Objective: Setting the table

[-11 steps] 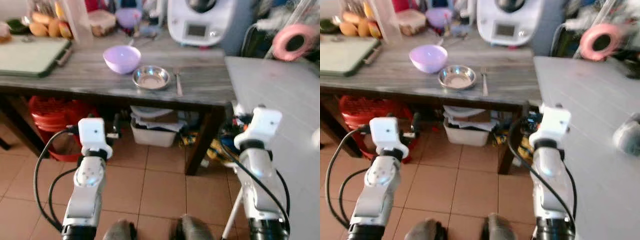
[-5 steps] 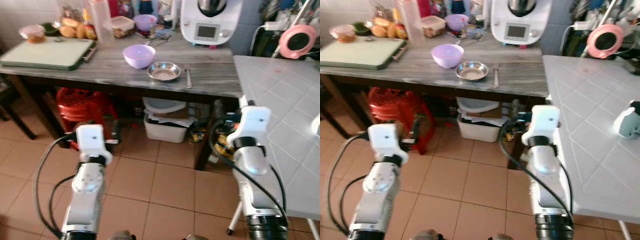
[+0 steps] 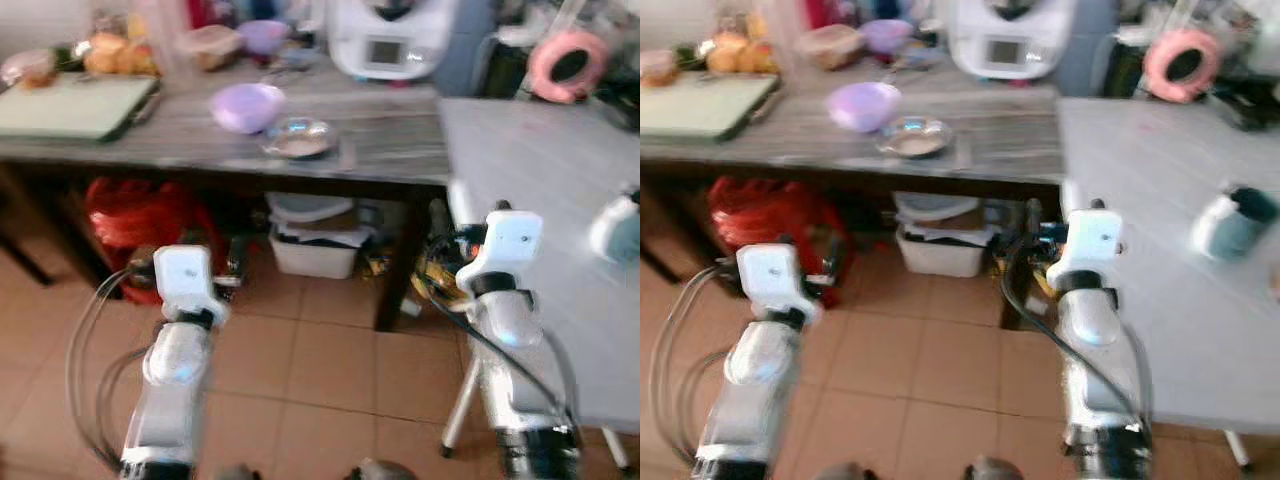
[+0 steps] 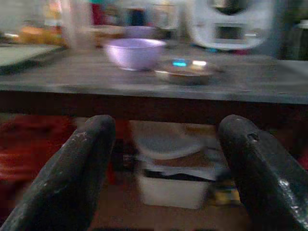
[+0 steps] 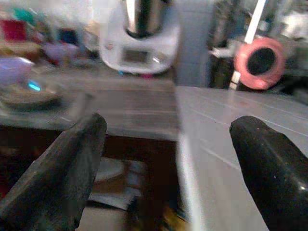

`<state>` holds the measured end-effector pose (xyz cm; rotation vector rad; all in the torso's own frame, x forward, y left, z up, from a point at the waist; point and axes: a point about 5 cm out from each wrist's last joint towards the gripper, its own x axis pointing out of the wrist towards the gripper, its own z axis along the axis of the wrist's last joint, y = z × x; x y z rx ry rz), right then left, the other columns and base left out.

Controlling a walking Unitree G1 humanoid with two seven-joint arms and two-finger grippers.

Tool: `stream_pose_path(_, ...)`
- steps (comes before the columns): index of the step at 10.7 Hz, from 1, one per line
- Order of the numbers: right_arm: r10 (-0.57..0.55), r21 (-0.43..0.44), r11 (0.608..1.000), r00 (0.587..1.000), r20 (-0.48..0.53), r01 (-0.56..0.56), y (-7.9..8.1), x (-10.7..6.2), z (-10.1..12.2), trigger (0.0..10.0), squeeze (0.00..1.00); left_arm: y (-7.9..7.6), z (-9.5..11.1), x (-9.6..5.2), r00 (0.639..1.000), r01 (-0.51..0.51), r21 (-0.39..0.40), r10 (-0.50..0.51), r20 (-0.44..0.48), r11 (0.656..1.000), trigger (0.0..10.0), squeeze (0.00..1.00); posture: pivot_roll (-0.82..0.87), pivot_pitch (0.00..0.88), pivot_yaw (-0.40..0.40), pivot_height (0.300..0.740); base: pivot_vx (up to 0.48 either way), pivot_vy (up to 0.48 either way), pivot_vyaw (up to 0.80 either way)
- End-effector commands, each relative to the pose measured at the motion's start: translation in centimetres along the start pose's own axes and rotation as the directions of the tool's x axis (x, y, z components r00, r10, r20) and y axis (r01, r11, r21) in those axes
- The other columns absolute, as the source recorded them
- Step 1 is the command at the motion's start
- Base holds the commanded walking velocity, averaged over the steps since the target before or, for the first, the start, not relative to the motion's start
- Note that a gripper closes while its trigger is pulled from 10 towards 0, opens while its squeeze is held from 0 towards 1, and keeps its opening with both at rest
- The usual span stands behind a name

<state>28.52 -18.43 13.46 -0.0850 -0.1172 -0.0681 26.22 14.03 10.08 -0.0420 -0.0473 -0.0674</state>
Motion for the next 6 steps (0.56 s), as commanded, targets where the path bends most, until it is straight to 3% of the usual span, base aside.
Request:
stream_pose_path(1, 0.010, 0.010, 1.000, 1.000, -0.012, -0.010, 0.32, -0.09, -0.11, 10.0, 0.07, 0.33, 0.34, -0.04, 1.000, -0.002, 0.011, 0.002, 0.015, 1.000, 10.0, 0.00, -0.04, 0.016, 0.011, 0.740, 0.000, -0.472, 0.00)
stream_pose_path(2, 0.024, 0.001, 1.000, 1.000, -0.020, -0.024, 0.84, -0.37, -0.36, 10.0, 0.00, 0.33, 0.32, -0.06, 1.000, -0.001, 0.010, 0.001, 0.015, 1.000, 10.0, 0.00, -0.04, 0.016, 0.010, 0.740, 0.000, -0.469, 0.00)
stream_pose_path(5, 0.007, 0.021, 1.000, 0.999, -0.043, -0.006, 0.53, -0.20, -0.63, 10.0, 0.00, 0.51, 0.36, 0.04, 1.000, -0.001, 0.014, 0.001, 0.015, 1.000, 10.0, 0.00, -0.04, 0.024, 0.008, 0.740, 0.000, -0.469, 0.00)
stream_pose_path(6, 0.002, 0.017, 1.000, 0.999, -0.053, -0.001, 0.40, -0.09, -0.70, 10.0, 0.00, 0.49, 0.28, -0.04, 1.000, 0.000, 0.014, -0.001, 0.013, 1.000, 10.0, 0.00, -0.04, 0.026, 0.006, 0.740, 0.000, -0.450, -0.80)
